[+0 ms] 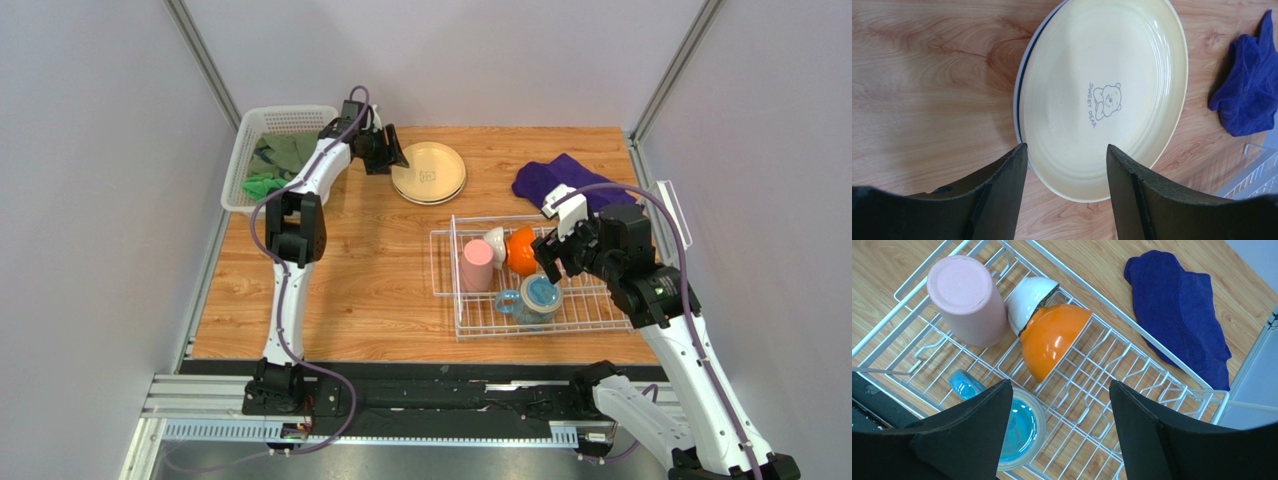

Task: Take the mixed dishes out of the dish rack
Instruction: Place the plate at the center of the board, then pick up the bowl from the dish rack.

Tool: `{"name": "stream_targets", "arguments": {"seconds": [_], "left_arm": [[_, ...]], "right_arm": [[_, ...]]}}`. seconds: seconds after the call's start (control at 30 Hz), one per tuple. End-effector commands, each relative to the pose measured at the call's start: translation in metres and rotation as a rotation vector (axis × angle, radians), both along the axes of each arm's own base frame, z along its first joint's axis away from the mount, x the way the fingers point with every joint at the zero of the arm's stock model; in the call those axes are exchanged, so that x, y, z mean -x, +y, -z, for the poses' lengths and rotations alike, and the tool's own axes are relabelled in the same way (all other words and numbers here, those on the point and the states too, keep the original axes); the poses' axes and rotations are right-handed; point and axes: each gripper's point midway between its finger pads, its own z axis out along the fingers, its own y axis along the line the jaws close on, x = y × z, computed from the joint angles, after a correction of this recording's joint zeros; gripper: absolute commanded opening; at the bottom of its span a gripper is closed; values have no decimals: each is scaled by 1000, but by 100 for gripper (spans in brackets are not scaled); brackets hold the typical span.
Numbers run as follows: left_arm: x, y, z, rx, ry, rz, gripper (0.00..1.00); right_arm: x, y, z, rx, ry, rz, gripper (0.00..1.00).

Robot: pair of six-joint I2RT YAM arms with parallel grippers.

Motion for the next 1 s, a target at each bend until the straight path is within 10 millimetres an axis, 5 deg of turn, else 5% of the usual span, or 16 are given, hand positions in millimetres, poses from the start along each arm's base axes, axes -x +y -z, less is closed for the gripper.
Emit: {"name": "stream_targets", "arguments": {"seconds": [0.0, 0.23, 0.47, 0.97], "left_arm": [[0, 1, -72, -8, -148, 22, 68], [13, 8, -97, -46, -224, 50, 72], [33, 12, -128, -69, -312, 110, 88], [79, 12, -148, -79, -386, 260, 97]], "right_arm": [[-4, -6, -6, 6, -36, 35, 76], [-11, -12, 6, 15, 1, 97, 77], [-14, -4, 27, 8, 44, 71, 77], [-11, 17, 51, -77, 119, -9, 72]]}}
